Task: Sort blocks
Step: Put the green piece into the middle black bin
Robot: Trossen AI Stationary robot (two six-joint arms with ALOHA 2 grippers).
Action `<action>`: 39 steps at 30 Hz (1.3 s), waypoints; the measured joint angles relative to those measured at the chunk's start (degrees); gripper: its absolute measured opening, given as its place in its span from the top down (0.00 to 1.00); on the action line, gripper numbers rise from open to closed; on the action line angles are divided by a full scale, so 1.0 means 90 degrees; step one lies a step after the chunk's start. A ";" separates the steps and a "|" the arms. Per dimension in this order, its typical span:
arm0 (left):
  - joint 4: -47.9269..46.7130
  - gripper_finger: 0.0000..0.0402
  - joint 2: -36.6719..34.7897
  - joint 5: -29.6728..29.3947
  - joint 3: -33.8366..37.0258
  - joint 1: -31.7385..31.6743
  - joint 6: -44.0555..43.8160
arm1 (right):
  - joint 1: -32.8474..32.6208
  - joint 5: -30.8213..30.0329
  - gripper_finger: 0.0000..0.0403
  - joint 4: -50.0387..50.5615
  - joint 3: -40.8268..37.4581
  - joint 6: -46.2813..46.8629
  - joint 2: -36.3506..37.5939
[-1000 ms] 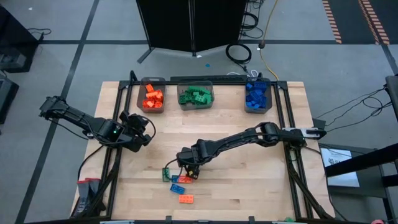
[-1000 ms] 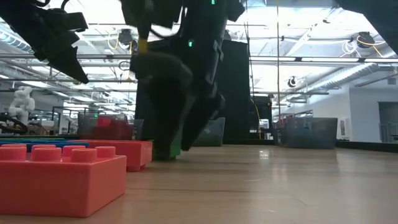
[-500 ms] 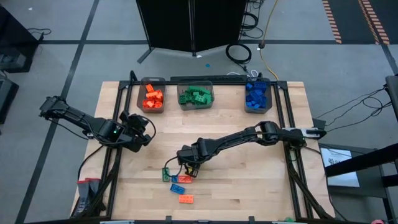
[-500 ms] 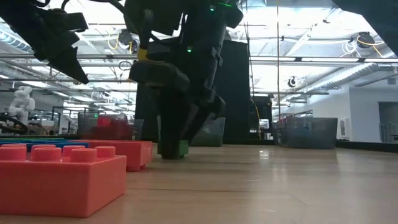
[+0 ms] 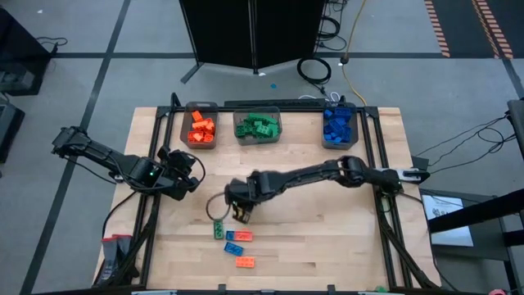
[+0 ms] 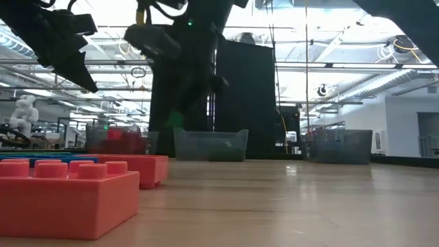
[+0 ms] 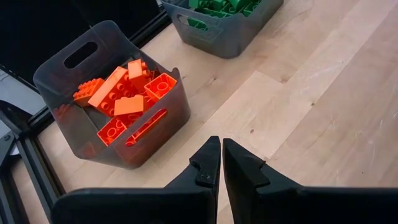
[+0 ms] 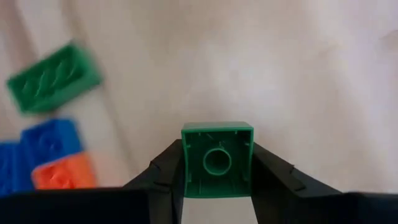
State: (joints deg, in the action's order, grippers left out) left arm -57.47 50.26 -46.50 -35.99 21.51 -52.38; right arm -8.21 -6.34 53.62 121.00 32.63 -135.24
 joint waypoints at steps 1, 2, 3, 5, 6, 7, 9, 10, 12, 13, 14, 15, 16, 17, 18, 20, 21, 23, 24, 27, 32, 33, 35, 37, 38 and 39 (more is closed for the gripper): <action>-0.0002 0.94 0.0000 0.0000 0.0000 0.0001 0.0000 | 0.0083 -0.0153 0.71 0.0128 0.0156 -0.0085 0.0000; -0.0002 0.94 0.0000 0.0000 0.0000 -0.0001 0.0000 | 0.0180 -0.0327 0.71 0.0297 0.0320 -0.0181 0.0001; -0.0002 0.94 0.0000 0.0000 0.0000 0.0000 0.0000 | 0.0289 -0.0501 0.71 0.0455 0.0480 -0.0299 0.0002; -0.0002 0.94 0.0000 0.0000 0.0000 0.0000 0.0002 | 0.0569 -0.0669 0.71 0.0642 0.0745 -0.0601 0.0002; -0.0002 0.94 0.0000 0.0000 0.0000 0.0001 0.0002 | 0.0735 -0.0682 0.71 0.0677 0.0851 -0.0779 0.0002; -0.0002 0.94 0.0000 0.0000 0.0000 0.0000 0.0002 | 0.0893 -0.0685 0.71 0.0725 0.0963 -0.0961 0.0002; -0.0002 0.94 0.0000 0.0006 0.0000 -0.0001 0.0003 | 0.1242 -0.0683 0.71 0.0860 0.1168 -0.1311 0.0002; -0.0002 0.94 0.0000 0.0031 0.0000 0.0001 0.0010 | 0.1426 -0.0676 0.71 0.0872 0.1248 -0.1458 0.0003; -0.0005 0.94 0.0000 0.0123 0.0000 -0.0001 0.0024 | 0.1818 -0.0661 0.71 0.0873 0.1402 -0.1695 0.0007; -0.0007 0.94 0.0000 0.0168 0.0000 0.0001 0.0022 | 0.2017 -0.0659 0.71 0.0899 0.1501 -0.1821 0.0007; -0.0007 0.94 0.0000 0.0203 0.0000 0.0001 0.0020 | 0.2210 -0.0657 0.71 0.0877 0.1551 -0.1948 0.0007; -0.0008 0.94 0.0000 0.0231 0.0000 0.0000 0.0020 | 0.2405 -0.0640 0.71 0.0804 0.1562 -0.2047 0.0020; -0.0008 0.94 0.0000 0.0239 0.0000 0.0001 0.0019 | 0.2604 -0.0614 0.71 0.0733 0.1560 -0.2084 0.0063; -0.0008 0.94 0.0000 0.0244 0.0000 0.0000 0.0019 | 0.2796 -0.0608 0.71 0.0733 0.1560 -0.2099 0.0088; -0.0012 0.94 0.0000 0.0247 0.0000 -0.0001 0.0019 | 0.2985 -0.0607 0.71 0.0768 0.1560 -0.2109 0.0101; -0.0007 0.94 0.0000 0.0248 0.0000 0.0001 0.0019 | 0.3334 -0.0593 0.71 0.0805 0.1560 -0.2077 0.0112; -0.0010 0.94 0.0000 0.0245 0.0000 0.0001 0.0019 | 0.3490 -0.0593 0.71 0.0881 0.1558 -0.2060 0.0112; -0.0007 0.94 0.0002 0.0245 0.0000 0.0000 0.0019 | 0.3723 -0.0600 0.71 0.1001 0.1546 -0.2063 0.0102; -0.0009 0.94 0.0001 0.0245 0.0000 0.0000 0.0020 | 0.3794 -0.0605 0.71 0.1002 0.1546 -0.2073 0.0078; -0.0010 0.94 0.0000 0.0239 0.0000 0.0000 0.0019 | 0.3928 -0.0569 0.71 0.1031 0.1535 -0.2212 0.0025; -0.0008 0.94 0.0000 0.0160 0.0000 -0.0001 0.0020 | 0.4003 -0.0405 0.71 0.1043 0.1347 -0.2308 -0.0146; -0.0010 0.94 0.0000 0.0160 0.0000 -0.0001 0.0022 | 0.4006 -0.0405 0.71 0.1080 0.1308 -0.2344 -0.0183; -0.0010 0.94 0.0000 0.0155 0.0000 0.0000 0.0020 | 0.4002 -0.0396 0.71 0.1116 0.1259 -0.2394 -0.0284; -0.0014 0.94 0.0000 0.0155 0.0000 0.0001 0.0022 | 0.4000 -0.0392 0.71 0.1178 0.1250 -0.2398 -0.0390; -0.0012 0.94 0.0000 0.0153 0.0000 0.0000 0.0019 | 0.4000 -0.0390 0.71 0.1182 0.1245 -0.2398 -0.0408; -0.0012 0.94 0.0002 0.0153 0.0000 0.0001 0.0019 | 0.3998 -0.0389 0.71 0.1184 0.1243 -0.2398 -0.0415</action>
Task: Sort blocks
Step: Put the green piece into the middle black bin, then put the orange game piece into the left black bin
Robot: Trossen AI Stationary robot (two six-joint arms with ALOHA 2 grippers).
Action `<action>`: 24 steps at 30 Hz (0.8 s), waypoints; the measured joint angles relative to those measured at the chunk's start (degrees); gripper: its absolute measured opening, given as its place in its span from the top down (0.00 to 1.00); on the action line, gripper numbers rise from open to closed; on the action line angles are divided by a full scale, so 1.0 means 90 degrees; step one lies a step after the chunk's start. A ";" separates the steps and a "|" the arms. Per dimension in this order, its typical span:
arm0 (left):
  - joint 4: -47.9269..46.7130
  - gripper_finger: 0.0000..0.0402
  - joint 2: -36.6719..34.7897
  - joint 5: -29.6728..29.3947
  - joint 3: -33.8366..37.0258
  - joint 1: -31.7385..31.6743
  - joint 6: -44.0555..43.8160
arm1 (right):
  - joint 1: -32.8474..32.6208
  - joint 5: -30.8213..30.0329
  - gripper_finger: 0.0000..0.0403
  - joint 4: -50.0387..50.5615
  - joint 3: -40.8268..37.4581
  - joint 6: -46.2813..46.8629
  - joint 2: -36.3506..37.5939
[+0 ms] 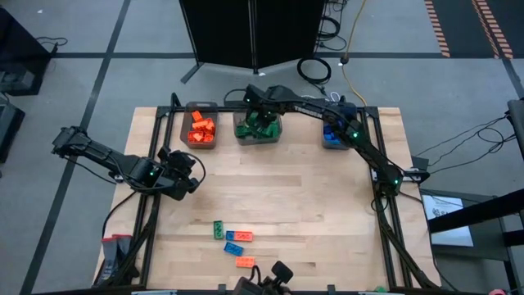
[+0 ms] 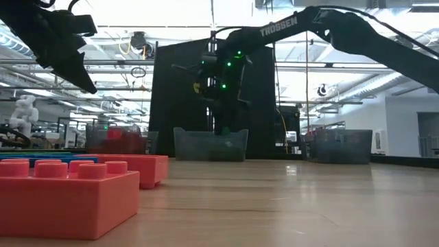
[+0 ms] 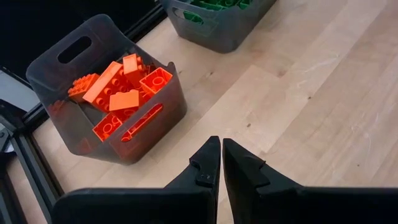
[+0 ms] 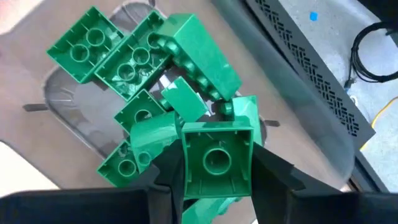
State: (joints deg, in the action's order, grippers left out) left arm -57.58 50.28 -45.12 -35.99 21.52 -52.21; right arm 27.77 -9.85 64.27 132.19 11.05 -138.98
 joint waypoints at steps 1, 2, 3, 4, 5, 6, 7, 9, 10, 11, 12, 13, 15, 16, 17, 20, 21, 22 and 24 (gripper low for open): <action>0.0000 0.94 -0.0002 -0.0002 0.0000 0.0000 0.0000 | -0.0001 0.0000 0.71 -0.0006 0.0001 0.0000 -0.0004; 0.0002 0.94 -0.0002 -0.0005 0.0000 0.0000 0.0000 | -0.0002 -0.0006 0.71 -0.0022 0.0002 0.0002 -0.0005; 0.0002 0.94 -0.0001 -0.0005 0.0000 0.0000 0.0001 | 0.0001 -0.0012 0.71 -0.0028 0.0009 0.0000 -0.0005; 0.0002 0.94 0.0000 -0.0005 0.0000 -0.0002 0.0000 | 0.0002 -0.0027 0.71 -0.0021 0.0009 0.0003 -0.0008; 0.0002 0.94 -0.0002 -0.0007 0.0000 0.0000 -0.0001 | 0.0002 -0.0022 0.70 -0.0019 0.0009 0.0005 -0.0019; 0.0003 0.94 -0.0002 -0.0007 0.0000 -0.0001 -0.0002 | 0.0002 -0.0008 0.66 -0.0015 0.0006 0.0007 -0.0031; 0.0002 0.94 -0.0001 -0.0007 0.0000 0.0000 -0.0002 | 0.0002 0.0044 0.60 -0.0012 0.0006 0.0005 -0.0034; 0.0004 0.94 -0.0002 -0.0007 0.0000 0.0000 -0.0002 | 0.0003 0.0247 0.46 -0.0022 0.0006 0.0002 -0.0034; 0.0004 0.94 -0.0002 -0.0007 0.0000 0.0000 -0.0002 | 0.0002 0.0327 0.39 -0.0021 0.0006 0.0007 -0.0034; 0.0004 0.94 -0.0002 -0.0007 0.0000 0.0000 0.0000 | 0.0002 0.0400 0.32 -0.0019 0.0006 0.0009 -0.0034; 0.0004 0.94 -0.0001 -0.0007 0.0000 -0.0001 0.0000 | 0.0002 0.0506 0.27 -0.0018 0.0006 0.0009 -0.0034; 0.0004 0.94 -0.0002 -0.0007 0.0000 0.0000 0.0000 | 0.0002 0.0618 0.22 -0.0014 0.0006 -0.0005 -0.0034; 0.0004 0.94 -0.0002 -0.0010 0.0000 0.0000 0.0002 | 0.0000 0.0725 0.16 0.0074 0.0057 -0.0024 -0.0034; 0.0004 0.94 -0.0002 -0.0010 0.0000 -0.0002 0.0000 | 0.0000 0.0793 0.15 0.0173 0.0119 -0.0010 -0.0034; 0.0004 0.94 -0.0002 -0.0010 0.0000 0.0000 0.0000 | 0.0000 0.0809 0.14 0.0284 0.0206 0.0009 -0.0034; 0.0005 0.94 -0.0002 -0.0010 0.0000 0.0000 0.0002 | -0.0003 0.1037 0.14 0.0418 0.0264 -0.0072 0.0128; 0.0006 0.94 -0.0002 -0.0010 0.0000 -0.0002 0.0001 | -0.0022 0.1160 0.15 0.0432 0.0259 -0.0128 0.0203; 0.0005 0.94 -0.0002 -0.0010 0.0000 -0.0002 0.0002 | -0.0049 0.1234 0.16 0.0437 0.0295 -0.0183 0.0292; 0.0004 0.94 -0.0002 -0.0012 0.0000 -0.0001 0.0005 | -0.0136 0.1568 0.18 0.0445 0.0305 -0.0350 0.0565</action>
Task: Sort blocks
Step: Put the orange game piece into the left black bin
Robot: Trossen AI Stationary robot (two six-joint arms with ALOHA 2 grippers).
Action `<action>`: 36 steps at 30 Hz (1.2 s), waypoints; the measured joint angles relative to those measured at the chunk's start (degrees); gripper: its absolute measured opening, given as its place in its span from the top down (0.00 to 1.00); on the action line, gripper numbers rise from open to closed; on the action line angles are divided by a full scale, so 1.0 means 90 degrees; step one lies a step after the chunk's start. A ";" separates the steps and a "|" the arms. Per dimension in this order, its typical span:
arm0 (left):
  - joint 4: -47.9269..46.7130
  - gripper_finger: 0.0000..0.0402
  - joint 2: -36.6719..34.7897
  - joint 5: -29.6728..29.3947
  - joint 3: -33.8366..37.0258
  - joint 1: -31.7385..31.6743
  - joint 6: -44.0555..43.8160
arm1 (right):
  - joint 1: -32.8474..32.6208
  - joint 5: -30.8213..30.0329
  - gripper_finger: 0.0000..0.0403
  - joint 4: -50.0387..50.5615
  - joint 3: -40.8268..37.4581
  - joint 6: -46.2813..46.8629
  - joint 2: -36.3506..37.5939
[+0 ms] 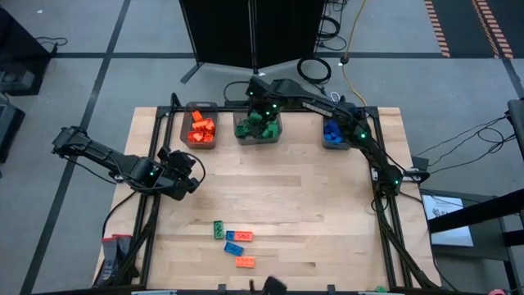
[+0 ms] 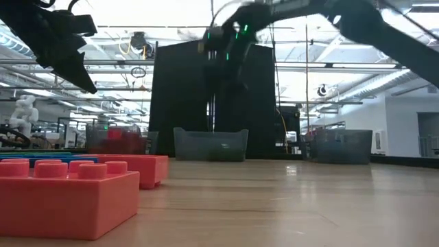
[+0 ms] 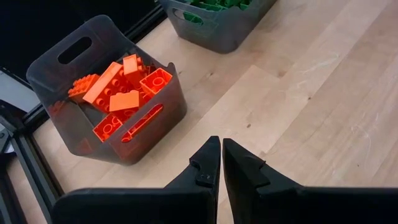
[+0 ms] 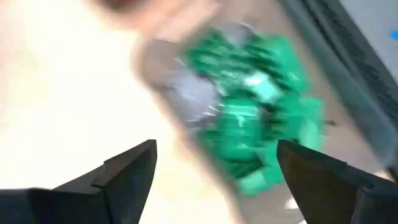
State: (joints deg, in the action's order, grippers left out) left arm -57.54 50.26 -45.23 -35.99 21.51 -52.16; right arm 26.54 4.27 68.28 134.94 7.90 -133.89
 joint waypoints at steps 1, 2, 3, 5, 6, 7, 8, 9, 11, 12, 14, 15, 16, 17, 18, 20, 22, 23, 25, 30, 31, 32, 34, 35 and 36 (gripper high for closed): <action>0.0000 0.94 0.0000 0.0000 0.0000 0.0001 0.0000 | -0.0073 0.0216 0.19 -0.0015 0.0000 -0.0048 0.0136; 0.0000 0.94 0.0002 0.0000 0.0000 0.0001 0.0000 | -0.0153 0.0493 0.20 -0.0058 0.0001 -0.0074 0.0281; 0.0000 0.94 0.0002 0.0000 0.0000 0.0000 0.0000 | -0.0247 0.0806 0.21 -0.0078 0.0002 -0.0099 0.0411; 0.0002 0.94 0.0000 0.0000 0.0000 0.0001 0.0000 | -0.0510 0.1397 0.21 -0.0070 0.0002 -0.0096 0.0633; 0.0002 0.94 0.0002 0.0000 0.0000 0.0000 0.0000 | -0.0685 0.1603 0.21 -0.0079 0.0003 -0.0061 0.0709; 0.0002 0.94 0.0001 0.0000 0.0000 0.0000 0.0000 | -0.0890 0.1732 0.21 -0.0076 0.0007 -0.0034 0.0778; 0.0002 0.94 0.0000 0.0000 0.0000 0.0000 0.0000 | -0.1122 0.1770 0.21 -0.0071 0.0007 -0.0022 0.0818; 0.0002 0.94 0.0000 0.0000 0.0001 0.0001 0.0000 | -0.1373 0.1758 0.21 -0.0073 0.0007 -0.0022 0.0824; 0.0002 0.94 0.0000 0.0000 0.0000 0.0001 0.0000 | -0.1891 0.1676 0.21 -0.0077 0.0005 -0.0055 0.0817; 0.0000 0.94 0.0000 0.0000 0.0000 -0.0001 0.0000 | -0.2156 0.1596 0.21 -0.0080 0.0001 -0.0108 0.0796; 0.0002 0.94 0.0000 0.0000 0.0000 0.0001 0.0002 | -0.2688 0.1210 0.21 -0.0205 0.0002 -0.0217 0.0673; 0.0005 0.94 0.0002 0.0000 0.0000 0.0001 0.0002 | -0.2922 0.0976 0.21 -0.0256 0.0002 -0.0273 0.0620; -0.0001 0.94 0.0002 0.0002 0.0000 0.0000 0.0001 | -0.3155 0.0771 0.21 -0.0295 0.0002 -0.0296 0.0522; 0.0002 0.94 0.0004 0.0002 0.0000 0.0000 0.0002 | -0.3359 0.0615 0.21 -0.0398 0.0000 -0.0296 0.0433; 0.0012 0.94 0.0011 0.0004 0.0000 0.0000 0.0002 | -0.3537 0.0449 0.21 -0.0538 -0.0003 -0.0277 0.0357; 0.0007 0.94 0.0015 0.0014 0.0000 0.0001 0.0002 | -0.3826 0.0202 0.21 -0.0704 -0.0005 -0.0188 0.0198; 0.0010 0.94 0.0027 0.0041 0.0000 0.0000 0.0004 | -0.4055 0.0139 0.21 -0.0909 -0.0003 -0.0067 0.0058; 0.0007 0.94 0.0028 0.0056 0.0000 0.0001 0.0000 | -0.4152 0.0139 0.21 -0.0963 0.0000 0.0036 -0.0036; 0.0012 0.94 0.0042 0.0092 0.0000 -0.0001 0.0002 | -0.4315 0.0144 0.21 -0.1001 0.0000 0.0310 -0.0216; 0.0026 0.94 0.0058 0.0282 0.0000 0.0001 -0.0002 | -0.4563 0.0180 0.21 -0.1119 -0.0005 0.0906 -0.0682; 0.0027 0.94 0.0063 0.0353 0.0000 0.0001 -0.0002 | -0.4594 0.0186 0.21 -0.1163 -0.0005 0.1038 -0.0785; 0.0025 0.94 0.0072 0.0414 0.0000 -0.0001 -0.0005 | -0.4612 0.0183 0.21 -0.1242 -0.0005 0.1175 -0.0857; 0.0030 0.94 0.0086 0.0526 0.0001 0.0003 -0.0001 | -0.4645 0.0188 0.21 -0.1287 -0.0010 0.1372 -0.0982; 0.0029 0.94 0.0095 0.0555 0.0000 0.0001 -0.0005 | -0.4646 0.0228 0.21 -0.1366 -0.0010 0.1439 -0.1027; 0.0037 0.94 0.0100 0.0558 0.0000 0.0004 -0.0002 | -0.4649 0.0224 0.21 -0.1445 -0.0010 0.1501 -0.1064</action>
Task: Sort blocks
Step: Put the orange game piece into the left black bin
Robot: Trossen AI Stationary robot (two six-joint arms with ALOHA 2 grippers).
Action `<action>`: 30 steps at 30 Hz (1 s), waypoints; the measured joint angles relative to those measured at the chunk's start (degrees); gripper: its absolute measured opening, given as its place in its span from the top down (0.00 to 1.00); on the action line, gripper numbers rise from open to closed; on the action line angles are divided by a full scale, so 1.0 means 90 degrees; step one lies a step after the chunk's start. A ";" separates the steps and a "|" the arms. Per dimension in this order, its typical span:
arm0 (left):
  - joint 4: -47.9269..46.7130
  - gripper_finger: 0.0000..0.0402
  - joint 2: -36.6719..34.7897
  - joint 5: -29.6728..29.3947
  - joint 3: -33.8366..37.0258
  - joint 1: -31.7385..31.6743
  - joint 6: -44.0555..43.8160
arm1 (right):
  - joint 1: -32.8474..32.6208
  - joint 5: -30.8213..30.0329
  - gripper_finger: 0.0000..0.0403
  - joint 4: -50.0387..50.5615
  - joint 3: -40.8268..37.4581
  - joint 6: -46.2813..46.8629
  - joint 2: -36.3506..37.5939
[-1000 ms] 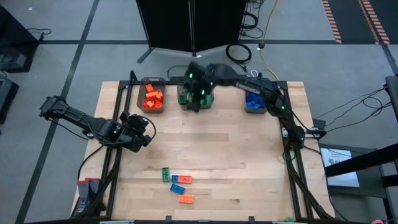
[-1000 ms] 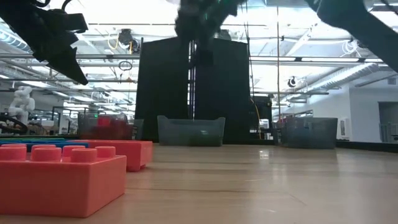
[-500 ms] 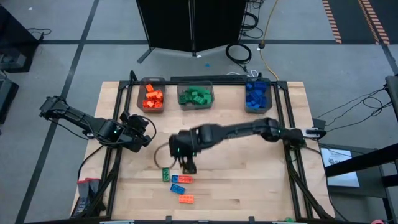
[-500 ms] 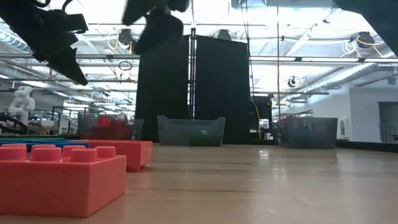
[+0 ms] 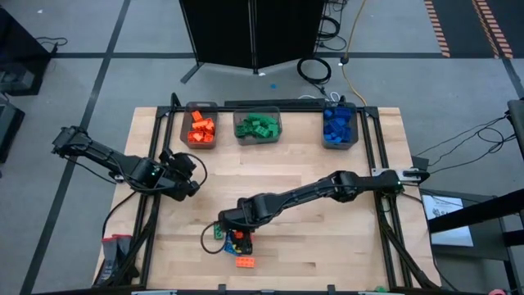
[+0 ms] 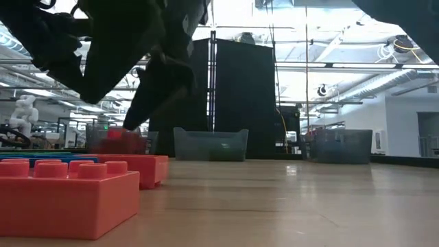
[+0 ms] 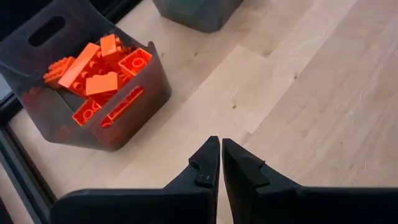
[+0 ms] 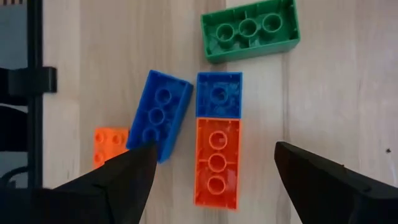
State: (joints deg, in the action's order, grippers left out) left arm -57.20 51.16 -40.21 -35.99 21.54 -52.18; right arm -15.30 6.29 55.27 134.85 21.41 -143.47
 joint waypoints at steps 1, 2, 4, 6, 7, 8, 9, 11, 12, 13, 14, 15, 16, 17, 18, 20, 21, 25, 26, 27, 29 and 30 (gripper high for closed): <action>0.0002 0.94 0.0010 0.0014 0.0000 0.0000 -0.0001 | -0.0014 -0.0006 0.21 -0.0041 0.0000 0.0040 -0.0032; 0.0012 0.94 0.0020 0.0014 0.0000 0.0000 -0.0001 | -0.0016 -0.0001 0.21 -0.0100 0.0000 0.0051 -0.0069; 0.0026 0.94 0.0028 0.0016 0.0000 0.0000 -0.0002 | -0.0037 -0.0052 0.21 -0.0263 0.0002 0.0055 -0.0138; 0.0044 0.94 0.0040 0.0015 0.0000 0.0000 -0.0002 | -0.0061 -0.0056 0.21 -0.0275 0.0002 0.0055 -0.0218; 0.0055 0.94 0.0045 0.0020 0.0000 0.0000 0.0000 | -0.0064 -0.0056 0.21 -0.0295 0.0002 0.0074 -0.0273; 0.0057 0.94 0.0045 0.0034 0.0000 0.0000 0.0000 | -0.0071 -0.0045 0.21 -0.0319 0.0002 0.0128 -0.0319; 0.0073 0.94 0.0052 0.0044 0.0000 0.0000 0.0000 | -0.0076 -0.0027 0.21 -0.0298 0.0002 0.0190 -0.0345; 0.0082 0.94 0.0077 0.0107 0.0000 0.0000 -0.0002 | -0.0072 -0.0038 0.21 -0.0269 0.0002 0.0293 -0.0435; 0.0084 0.94 0.0085 0.0134 0.0000 0.0000 0.0001 | -0.0077 -0.0047 0.21 -0.0214 0.0002 0.0339 -0.0466; 0.0087 0.94 0.0095 0.0157 0.0000 0.0000 0.0000 | -0.0077 -0.0058 0.21 -0.0154 0.0002 0.0394 -0.0515; 0.0088 0.94 0.0110 0.0162 0.0001 0.0000 0.0000 | -0.0077 -0.0079 0.21 -0.0107 0.0002 0.0448 -0.0537; 0.0093 0.94 0.0120 0.0171 0.0000 0.0000 0.0000 | -0.0077 -0.0132 0.21 -0.0025 -0.0002 0.0507 -0.0547; 0.0096 0.94 0.0131 0.0180 0.0000 0.0000 0.0000 | -0.0081 -0.0251 0.22 0.0014 -0.0025 0.0572 -0.0547; 0.0101 0.94 0.0136 0.0180 0.0000 0.0000 0.0000 | -0.0082 -0.0418 0.23 0.0117 -0.0052 0.0629 -0.0535; 0.0105 0.94 0.0138 0.0179 0.0000 0.0000 0.0000 | -0.0084 -0.0596 0.25 0.0284 -0.0055 0.0688 -0.0530; 0.0112 0.94 0.0140 0.0177 0.0000 0.0000 0.0001 | -0.0088 -0.0802 0.30 0.0602 -0.0063 0.0729 -0.0530; 0.0123 0.94 0.0140 0.0169 0.0000 0.0000 0.0000 | -0.0084 -0.0830 0.33 0.0738 -0.0064 0.0735 -0.0529; 0.0123 0.94 0.0140 0.0134 0.0000 0.0000 0.0002 | -0.0082 -0.0935 0.49 0.0867 -0.0219 0.0720 -0.0497; 0.0125 0.94 0.0144 0.0132 0.0000 -0.0002 0.0002 | -0.0082 -0.0937 0.55 0.0875 -0.0221 0.0714 -0.0499; 0.0127 0.94 0.0154 0.0129 0.0000 -0.0002 0.0002 | -0.0082 -0.0935 0.61 0.0860 -0.0221 0.0703 -0.0497; 0.0123 0.94 0.0159 0.0128 0.0000 -0.0002 0.0002 | -0.0082 -0.0968 0.71 0.0858 -0.0221 0.0704 -0.0496; 0.0125 0.94 0.0165 0.0125 0.0000 -0.0002 0.0002 | -0.0082 -0.0995 0.71 0.0857 -0.0221 0.0723 -0.0496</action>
State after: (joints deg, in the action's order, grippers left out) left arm -56.07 52.65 -39.08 -35.99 21.52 -52.16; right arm -16.03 -2.67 62.98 132.86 27.91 -147.94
